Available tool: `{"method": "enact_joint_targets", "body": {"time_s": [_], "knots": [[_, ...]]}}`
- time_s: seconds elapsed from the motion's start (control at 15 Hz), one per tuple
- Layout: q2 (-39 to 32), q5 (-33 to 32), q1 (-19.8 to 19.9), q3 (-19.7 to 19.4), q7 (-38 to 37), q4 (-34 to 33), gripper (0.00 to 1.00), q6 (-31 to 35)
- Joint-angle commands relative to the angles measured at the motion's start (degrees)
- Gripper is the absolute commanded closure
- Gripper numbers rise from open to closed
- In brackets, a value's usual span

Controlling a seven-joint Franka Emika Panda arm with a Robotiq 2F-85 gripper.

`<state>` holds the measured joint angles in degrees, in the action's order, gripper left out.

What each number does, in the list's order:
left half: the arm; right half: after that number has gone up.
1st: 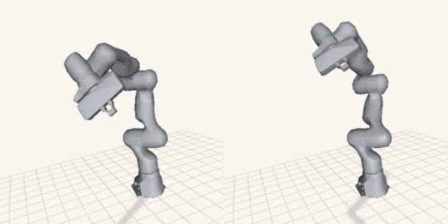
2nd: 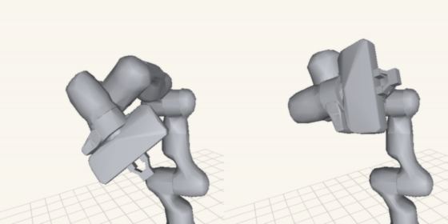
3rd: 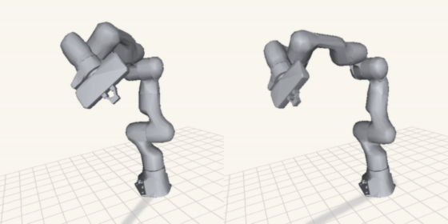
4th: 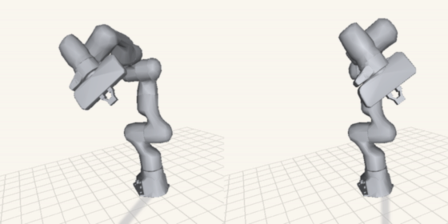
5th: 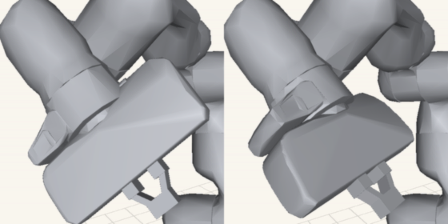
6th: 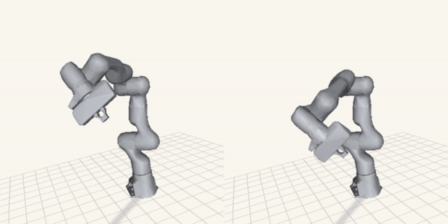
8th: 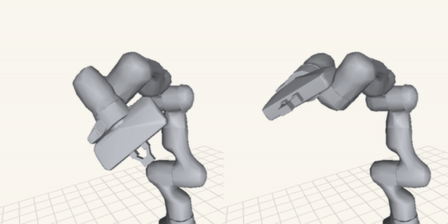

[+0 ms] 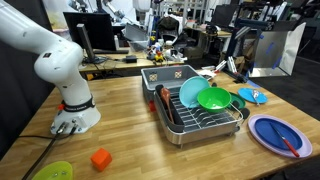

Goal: Pick up the butter knife from the dark blue plate and place it on the dark green plate

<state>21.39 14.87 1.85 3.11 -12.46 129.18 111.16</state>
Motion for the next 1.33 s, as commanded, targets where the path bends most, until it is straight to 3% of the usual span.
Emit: {"method": "enact_joint_targets", "body": {"time_s": [0.0,0.27,0.8,1.27], "knots": [[-2.6,-0.9,1.0,-1.0,-2.8,0.7,0.0,1.3],[-2.7,-1.9,2.7,-2.2,-3.4,4.2,0.0,3.5],[-2.7,-1.5,2.3,-2.6,-2.6,3.8,0.0,2.5],[-11.1,-4.5,3.8,-3.8,-4.4,6.9,0.0,5.3]]}}
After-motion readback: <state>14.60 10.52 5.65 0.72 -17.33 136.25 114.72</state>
